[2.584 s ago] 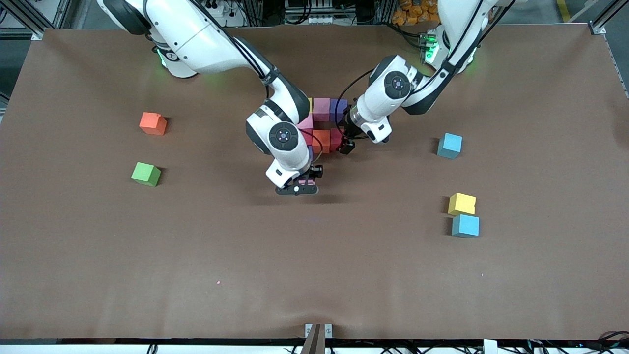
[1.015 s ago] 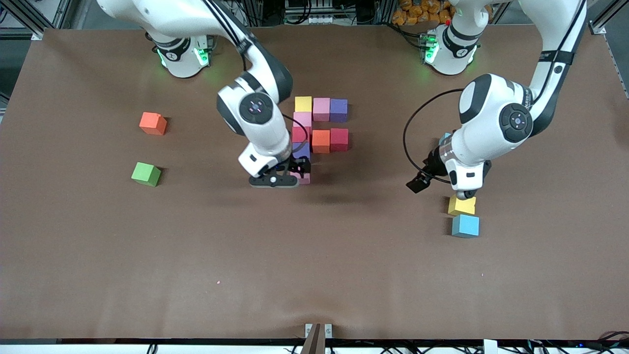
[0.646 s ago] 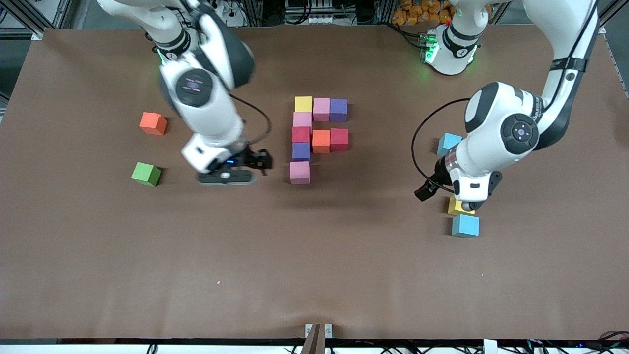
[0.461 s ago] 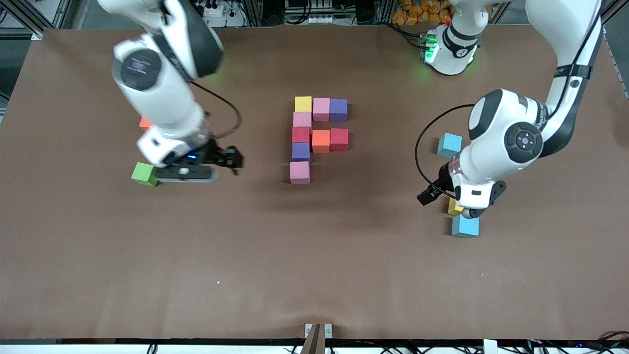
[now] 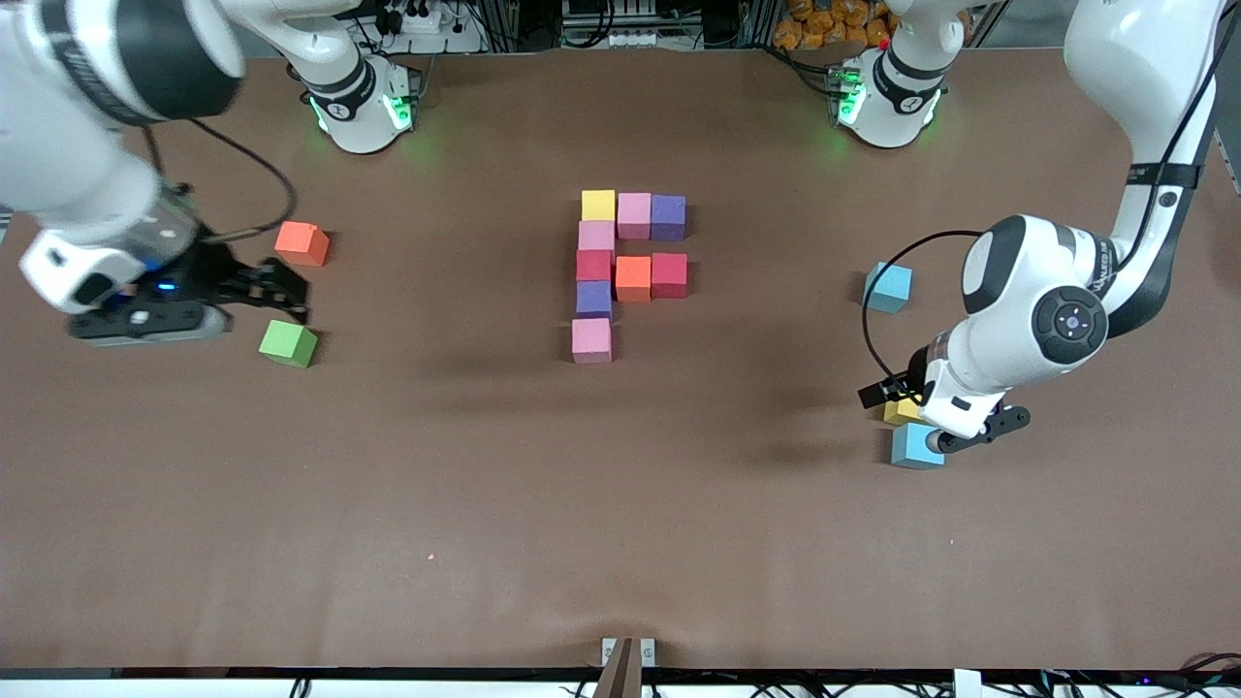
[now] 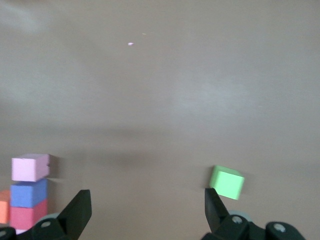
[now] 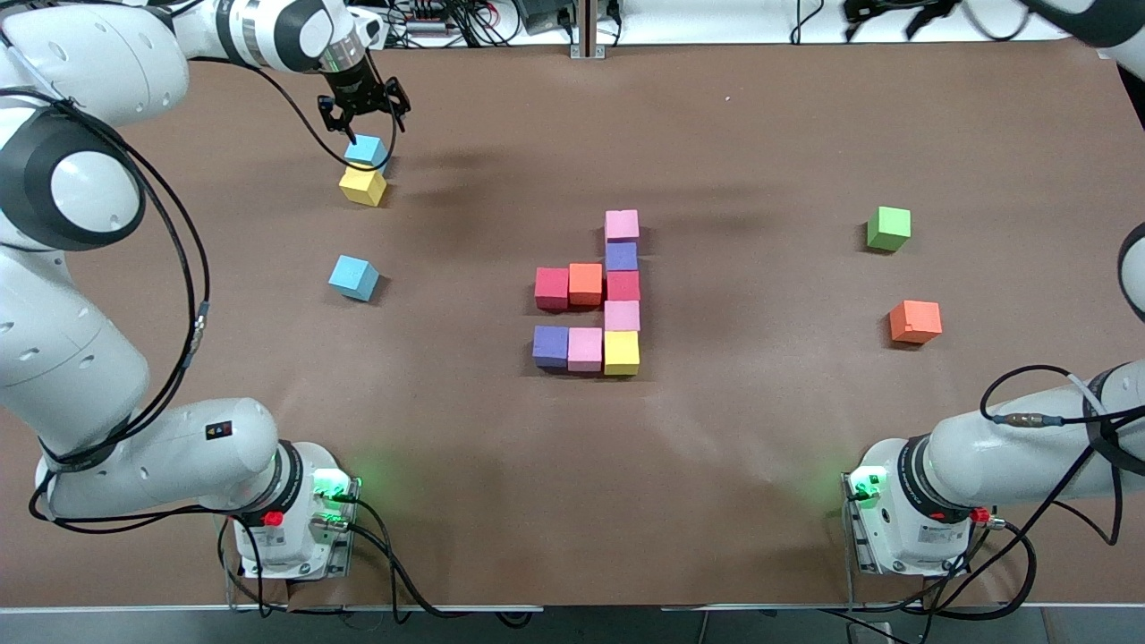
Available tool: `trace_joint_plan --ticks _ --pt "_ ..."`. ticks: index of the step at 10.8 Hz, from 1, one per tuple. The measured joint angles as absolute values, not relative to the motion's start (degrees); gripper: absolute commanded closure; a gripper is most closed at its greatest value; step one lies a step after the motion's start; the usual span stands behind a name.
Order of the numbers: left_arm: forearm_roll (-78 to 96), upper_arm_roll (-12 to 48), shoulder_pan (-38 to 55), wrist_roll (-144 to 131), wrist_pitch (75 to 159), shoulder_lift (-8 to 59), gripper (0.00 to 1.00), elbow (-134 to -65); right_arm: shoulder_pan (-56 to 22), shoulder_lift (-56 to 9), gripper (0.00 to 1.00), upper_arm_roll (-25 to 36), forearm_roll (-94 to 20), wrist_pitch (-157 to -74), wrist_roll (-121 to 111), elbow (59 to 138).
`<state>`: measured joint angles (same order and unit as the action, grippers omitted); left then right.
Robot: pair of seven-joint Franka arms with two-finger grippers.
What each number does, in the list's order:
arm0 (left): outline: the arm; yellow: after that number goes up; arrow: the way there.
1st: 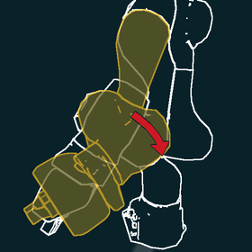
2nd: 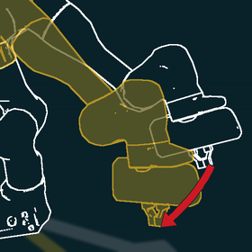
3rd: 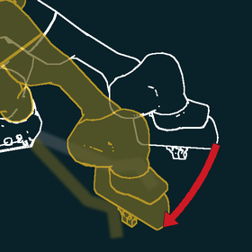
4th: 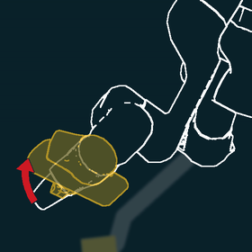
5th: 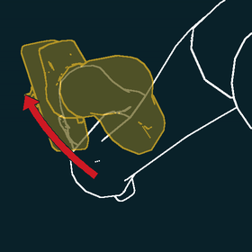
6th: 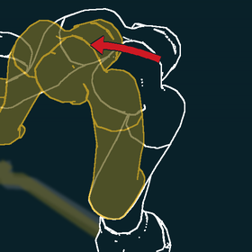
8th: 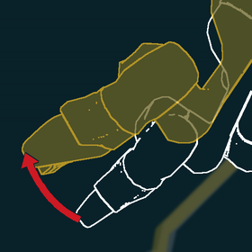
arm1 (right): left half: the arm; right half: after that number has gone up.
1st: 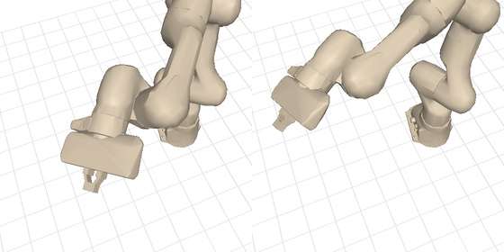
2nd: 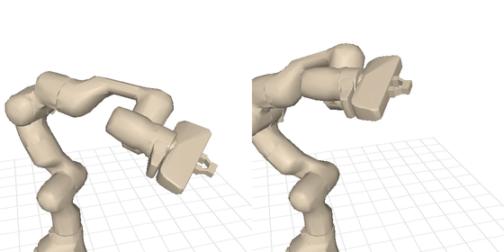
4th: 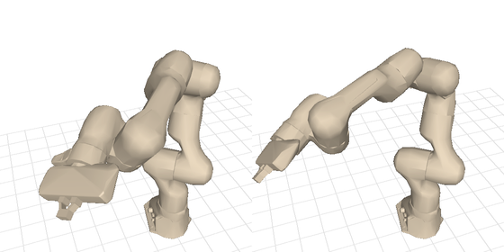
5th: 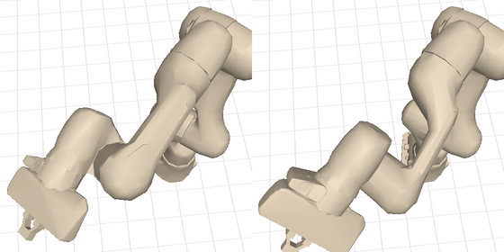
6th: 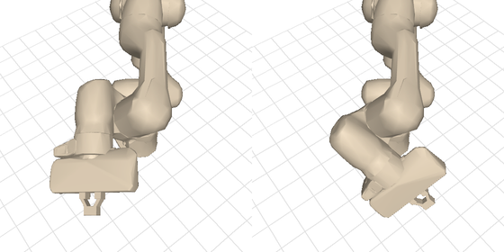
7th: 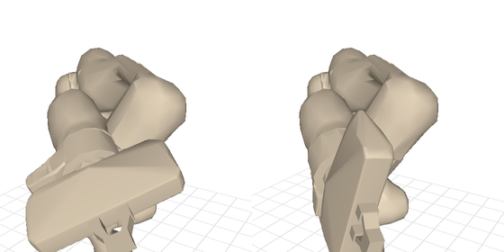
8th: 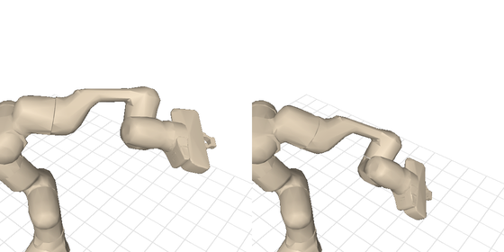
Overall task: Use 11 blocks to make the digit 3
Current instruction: 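Reach the left gripper to the yellow cube while the right gripper retracts, then grasp the yellow cube with the left gripper and lift it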
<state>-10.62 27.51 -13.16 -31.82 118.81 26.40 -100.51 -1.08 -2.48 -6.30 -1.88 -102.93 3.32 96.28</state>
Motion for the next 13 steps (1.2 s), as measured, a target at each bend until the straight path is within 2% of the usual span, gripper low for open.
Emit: trace_joint_plan --ticks 4,6,13 --pt "-16.5 26.9 -14.2 -19.7 118.8 29.7 0.0 -99.3 6.2 -1.0 0.0 -6.1 -1.8 -91.8 -0.1 88.2" --pt "-17.5 25.8 -14.3 -13.6 118.9 30.9 0.0 -99.0 8.4 -1.0 0.0 -6.0 -1.8 -90.4 -0.8 86.3" --pt "-18.9 24.9 -15.5 -8.9 119.4 34.5 0.0 -99.1 8.4 -3.9 0.0 -3.9 -1.8 -84.6 -0.8 78.5"
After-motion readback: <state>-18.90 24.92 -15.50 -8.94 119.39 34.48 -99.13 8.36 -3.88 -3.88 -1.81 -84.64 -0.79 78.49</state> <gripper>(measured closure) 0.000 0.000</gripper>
